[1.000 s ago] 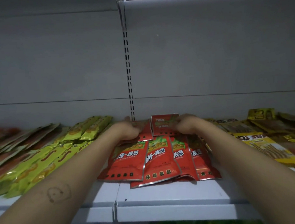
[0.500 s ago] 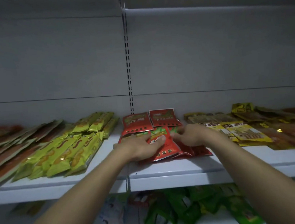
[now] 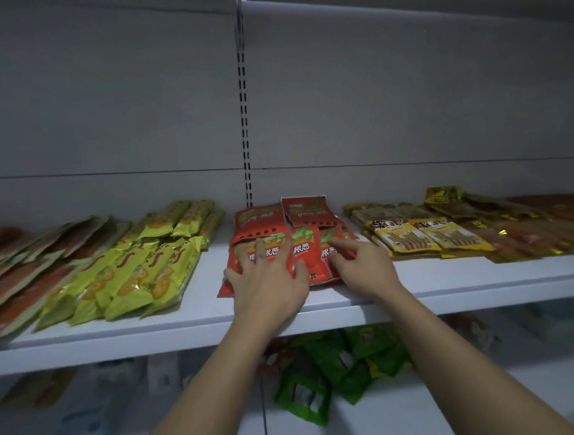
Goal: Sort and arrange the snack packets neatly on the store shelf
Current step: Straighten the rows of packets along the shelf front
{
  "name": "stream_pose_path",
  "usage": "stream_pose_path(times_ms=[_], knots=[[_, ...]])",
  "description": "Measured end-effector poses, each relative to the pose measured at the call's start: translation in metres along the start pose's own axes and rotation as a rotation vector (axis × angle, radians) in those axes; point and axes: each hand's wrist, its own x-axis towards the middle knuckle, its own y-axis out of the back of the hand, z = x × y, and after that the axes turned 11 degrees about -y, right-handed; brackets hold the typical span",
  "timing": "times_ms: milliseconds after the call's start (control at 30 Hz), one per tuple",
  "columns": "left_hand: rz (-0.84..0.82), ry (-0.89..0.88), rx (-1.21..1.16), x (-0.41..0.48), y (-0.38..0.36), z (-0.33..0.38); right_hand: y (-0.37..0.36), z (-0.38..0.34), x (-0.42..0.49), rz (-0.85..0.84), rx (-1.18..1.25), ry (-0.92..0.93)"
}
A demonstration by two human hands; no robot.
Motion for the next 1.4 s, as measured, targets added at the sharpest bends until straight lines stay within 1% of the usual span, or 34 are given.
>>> stream_pose_path(times_ms=[67,133,267,400,667,900,967,1033,1133,1267,1333,1400], knots=[[-0.014,-0.061,-0.015,-0.001,-0.002,-0.001,-0.002,-0.002,-0.002,-0.03,-0.085,0.034],[-0.028,-0.101,-0.021,-0.002,-0.003,-0.002,-0.003,-0.002,-0.004,-0.032,-0.119,0.043],[-0.019,-0.08,-0.028,-0.001,-0.001,-0.002,-0.005,-0.004,-0.004,0.011,-0.134,0.035],[-0.04,-0.076,-0.008,-0.001,-0.001,0.0,-0.009,-0.007,-0.006,0.044,-0.224,0.057],[-0.127,-0.061,0.0,0.002,0.002,0.004,-0.012,-0.012,-0.007,0.028,-0.356,0.06],[-0.231,-0.03,0.02,0.008,0.015,0.014,-0.009,-0.013,-0.014,0.018,-0.338,0.049],[-0.187,-0.054,0.033,0.009,0.018,0.015,-0.007,-0.011,-0.014,0.02,-0.263,0.041],[-0.117,-0.141,0.081,0.011,0.019,0.018,-0.005,-0.009,-0.011,0.012,-0.2,0.024],[-0.097,-0.213,0.144,0.022,0.022,0.032,-0.001,-0.008,-0.007,-0.033,-0.204,0.068],[-0.09,-0.204,0.203,0.049,0.025,0.06,0.033,0.0,0.013,0.089,-0.086,0.135],[-0.084,-0.209,0.218,0.063,0.023,0.078,0.058,0.009,0.035,0.086,-0.131,0.147],[-0.11,-0.213,0.213,0.078,0.019,0.1,0.081,0.023,0.061,0.04,-0.197,0.126]])
